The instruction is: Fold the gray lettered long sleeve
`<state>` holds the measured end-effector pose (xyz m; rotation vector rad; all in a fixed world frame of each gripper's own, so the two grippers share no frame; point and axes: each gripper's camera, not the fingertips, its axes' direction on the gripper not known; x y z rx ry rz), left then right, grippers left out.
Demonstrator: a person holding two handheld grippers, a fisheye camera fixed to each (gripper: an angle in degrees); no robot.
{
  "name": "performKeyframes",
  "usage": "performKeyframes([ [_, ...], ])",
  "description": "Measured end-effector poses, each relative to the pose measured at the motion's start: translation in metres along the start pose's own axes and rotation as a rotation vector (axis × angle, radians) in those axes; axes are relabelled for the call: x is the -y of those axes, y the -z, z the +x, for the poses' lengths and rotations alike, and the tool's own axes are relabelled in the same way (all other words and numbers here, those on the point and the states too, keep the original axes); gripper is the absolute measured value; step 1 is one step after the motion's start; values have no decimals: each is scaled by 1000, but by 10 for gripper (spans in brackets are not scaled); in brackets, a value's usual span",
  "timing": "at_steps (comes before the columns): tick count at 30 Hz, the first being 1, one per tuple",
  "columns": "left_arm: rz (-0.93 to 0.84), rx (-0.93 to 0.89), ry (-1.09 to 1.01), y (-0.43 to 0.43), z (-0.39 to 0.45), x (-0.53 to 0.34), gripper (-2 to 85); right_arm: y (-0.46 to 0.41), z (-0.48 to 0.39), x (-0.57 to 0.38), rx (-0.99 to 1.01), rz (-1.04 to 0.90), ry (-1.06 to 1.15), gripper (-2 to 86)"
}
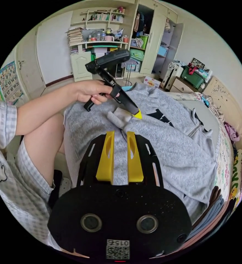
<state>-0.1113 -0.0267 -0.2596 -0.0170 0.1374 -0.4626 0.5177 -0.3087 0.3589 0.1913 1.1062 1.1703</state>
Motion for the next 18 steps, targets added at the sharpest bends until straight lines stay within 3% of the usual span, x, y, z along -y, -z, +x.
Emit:
performKeyframes([
  [2,31,-29,24,6,-6,-5,42,-27,-5,-16,-117,-64,-32,25],
  [5,63,-34,28,19,-9,-8,21,-36,-6,-39,-130,-77,-43,-4],
  [13,134,98,39,54,-7,-13,10,-58,25,-123,151,-92,-201,-8],
  [18,65,-39,67,57,-33,-19,26,-38,36,-160,-15,134,-246,13],
])
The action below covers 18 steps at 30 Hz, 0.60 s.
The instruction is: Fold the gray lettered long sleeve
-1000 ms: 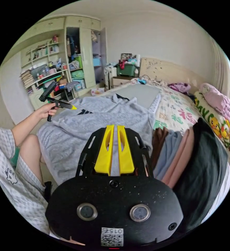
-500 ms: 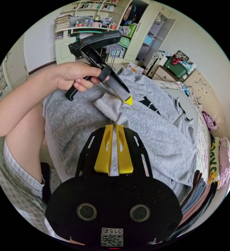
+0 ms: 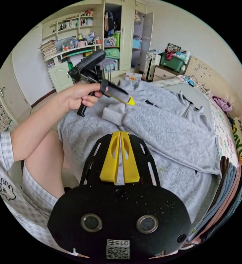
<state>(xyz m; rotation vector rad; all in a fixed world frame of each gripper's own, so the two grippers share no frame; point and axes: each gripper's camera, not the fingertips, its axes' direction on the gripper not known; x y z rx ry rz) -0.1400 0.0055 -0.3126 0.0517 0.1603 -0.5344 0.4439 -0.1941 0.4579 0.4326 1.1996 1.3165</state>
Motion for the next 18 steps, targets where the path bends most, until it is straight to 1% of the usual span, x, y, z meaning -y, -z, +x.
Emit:
performKeyframes([
  [1,-4,8,-2,1,-1,-1,30,0,3,-2,-17,18,34,33],
  [3,-28,19,-9,4,-2,-2,48,-14,10,-1,-57,-22,58,67],
  [6,-31,-20,7,10,-9,-5,55,-46,29,-4,-11,-106,73,77],
  [9,-30,-34,1,19,-13,-6,36,-72,47,-14,-22,-189,61,34],
  [10,-24,-30,-3,21,-13,-6,30,-74,52,-19,-2,-202,64,7],
  [15,17,14,-30,46,-7,-8,11,-55,73,-41,108,-174,0,-8],
  [16,12,18,-30,47,-7,-8,11,-58,79,-44,118,-189,-5,-9],
  [18,-44,85,-32,43,-8,-7,11,-75,84,-47,108,-238,0,-9],
])
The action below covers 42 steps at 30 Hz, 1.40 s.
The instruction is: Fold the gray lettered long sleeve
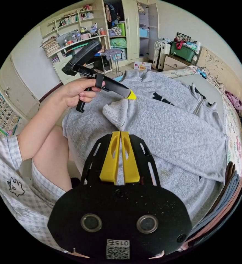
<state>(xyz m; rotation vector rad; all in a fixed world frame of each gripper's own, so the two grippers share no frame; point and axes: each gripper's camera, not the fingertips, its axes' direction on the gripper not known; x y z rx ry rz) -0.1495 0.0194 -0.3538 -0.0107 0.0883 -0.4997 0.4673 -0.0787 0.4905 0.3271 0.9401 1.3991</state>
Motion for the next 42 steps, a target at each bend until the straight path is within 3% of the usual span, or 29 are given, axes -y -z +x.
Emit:
performKeyframes([
  [9,-56,-43,31,10,-28,-1,40,0,13,11,-61,-96,43,8],
  [16,-38,-156,83,36,-64,-9,61,55,55,21,104,226,-84,-8],
  [19,47,-170,137,67,-89,-20,64,22,68,39,117,170,-136,-7],
  [22,201,-117,282,108,-132,-43,75,-8,65,49,65,98,-152,-6],
  [24,347,-52,500,134,-182,-77,91,-5,63,54,56,104,-150,-6],
  [26,368,-17,690,139,-219,-103,100,-3,64,62,62,90,-157,-6],
  [36,585,-351,1244,117,-371,-155,159,14,48,94,56,77,-151,-6],
  [42,685,-382,1392,68,-400,-147,159,31,37,117,77,76,-160,-6],
])
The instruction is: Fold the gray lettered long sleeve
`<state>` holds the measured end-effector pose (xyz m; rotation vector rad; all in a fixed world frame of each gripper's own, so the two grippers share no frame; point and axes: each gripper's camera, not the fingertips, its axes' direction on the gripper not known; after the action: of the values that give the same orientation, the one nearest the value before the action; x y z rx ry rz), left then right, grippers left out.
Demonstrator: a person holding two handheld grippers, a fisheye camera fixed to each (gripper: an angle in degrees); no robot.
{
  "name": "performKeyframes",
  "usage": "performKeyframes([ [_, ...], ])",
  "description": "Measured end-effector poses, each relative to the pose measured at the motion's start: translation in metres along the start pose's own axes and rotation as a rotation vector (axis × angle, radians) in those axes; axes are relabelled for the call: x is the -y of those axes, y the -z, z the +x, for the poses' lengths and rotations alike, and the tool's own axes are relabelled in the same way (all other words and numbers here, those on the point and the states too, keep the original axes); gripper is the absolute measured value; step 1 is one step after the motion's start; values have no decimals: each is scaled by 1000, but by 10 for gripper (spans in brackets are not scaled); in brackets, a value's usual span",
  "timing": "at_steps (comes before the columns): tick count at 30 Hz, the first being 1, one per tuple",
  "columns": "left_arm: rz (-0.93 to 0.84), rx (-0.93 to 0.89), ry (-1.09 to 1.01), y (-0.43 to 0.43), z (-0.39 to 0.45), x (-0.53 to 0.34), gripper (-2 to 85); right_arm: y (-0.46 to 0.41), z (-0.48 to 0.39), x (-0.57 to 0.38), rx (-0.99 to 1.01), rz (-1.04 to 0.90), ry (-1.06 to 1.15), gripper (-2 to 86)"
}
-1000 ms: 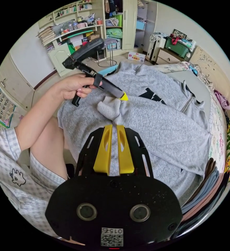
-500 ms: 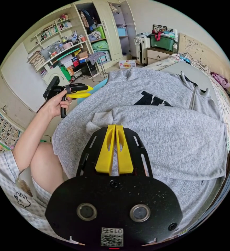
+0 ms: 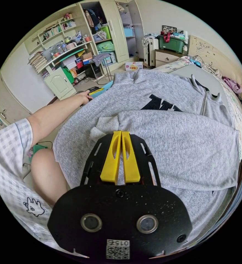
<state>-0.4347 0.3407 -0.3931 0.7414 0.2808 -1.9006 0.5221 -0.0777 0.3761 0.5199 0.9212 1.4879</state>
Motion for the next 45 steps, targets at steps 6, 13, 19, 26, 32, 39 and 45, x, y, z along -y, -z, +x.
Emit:
performKeyframes([
  [6,158,6,-112,2,12,-27,14,16,-22,27,12,-4,-6,-6],
  [13,385,1,-834,48,176,-176,1,42,-60,64,-13,-4,4,-6],
  [19,39,-90,-1773,18,249,-495,3,88,-82,89,61,83,-14,-8],
  [26,-695,392,-1927,-113,125,-677,6,207,-67,-2,282,359,-339,0],
  [32,-550,413,-1950,-113,97,-710,9,252,-51,-30,239,424,-572,64],
  [39,-591,344,-1882,-119,96,-701,18,218,-92,71,255,163,-510,119],
  [45,-643,273,-1811,-121,101,-677,47,205,-154,125,226,48,-406,45],
])
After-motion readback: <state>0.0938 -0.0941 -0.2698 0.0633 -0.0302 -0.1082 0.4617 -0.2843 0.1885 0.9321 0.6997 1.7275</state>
